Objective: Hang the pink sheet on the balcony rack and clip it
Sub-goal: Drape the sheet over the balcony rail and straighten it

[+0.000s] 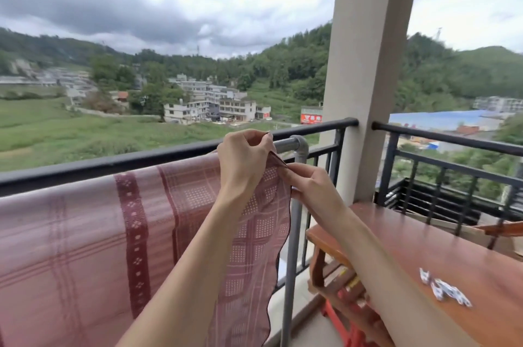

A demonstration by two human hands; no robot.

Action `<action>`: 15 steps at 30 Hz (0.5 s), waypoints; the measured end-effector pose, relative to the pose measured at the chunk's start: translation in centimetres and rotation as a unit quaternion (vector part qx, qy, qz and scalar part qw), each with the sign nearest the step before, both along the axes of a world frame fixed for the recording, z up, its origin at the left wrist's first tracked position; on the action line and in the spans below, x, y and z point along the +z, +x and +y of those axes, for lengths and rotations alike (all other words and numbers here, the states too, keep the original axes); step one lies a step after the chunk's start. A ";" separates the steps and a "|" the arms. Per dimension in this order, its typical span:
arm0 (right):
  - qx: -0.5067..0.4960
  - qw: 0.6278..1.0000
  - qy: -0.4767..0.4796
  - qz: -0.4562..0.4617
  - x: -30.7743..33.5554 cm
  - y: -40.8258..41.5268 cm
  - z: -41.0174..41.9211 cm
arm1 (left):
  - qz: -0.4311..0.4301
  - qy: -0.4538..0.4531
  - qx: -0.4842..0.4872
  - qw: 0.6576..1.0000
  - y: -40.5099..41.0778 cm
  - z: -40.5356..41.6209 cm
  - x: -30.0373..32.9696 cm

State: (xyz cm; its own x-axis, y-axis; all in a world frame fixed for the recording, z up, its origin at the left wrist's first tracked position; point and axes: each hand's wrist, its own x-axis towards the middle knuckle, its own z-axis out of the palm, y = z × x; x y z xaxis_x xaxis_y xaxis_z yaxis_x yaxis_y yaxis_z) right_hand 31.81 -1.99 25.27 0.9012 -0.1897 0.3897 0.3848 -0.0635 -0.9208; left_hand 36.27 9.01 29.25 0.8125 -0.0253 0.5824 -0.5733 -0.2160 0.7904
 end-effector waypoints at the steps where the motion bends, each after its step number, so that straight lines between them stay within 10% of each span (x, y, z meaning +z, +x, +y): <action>1: 0.006 1.000 -0.013 -0.001 -0.1 0.3 -0.9 | -0.010 0.005 0.014 1.000 0.2 -0.9 0.0; 15: 0.015 0.999 -0.029 -0.025 -1.2 4.6 -12.8 | -0.046 0.013 0.017 0.999 4.0 -12.1 -1.0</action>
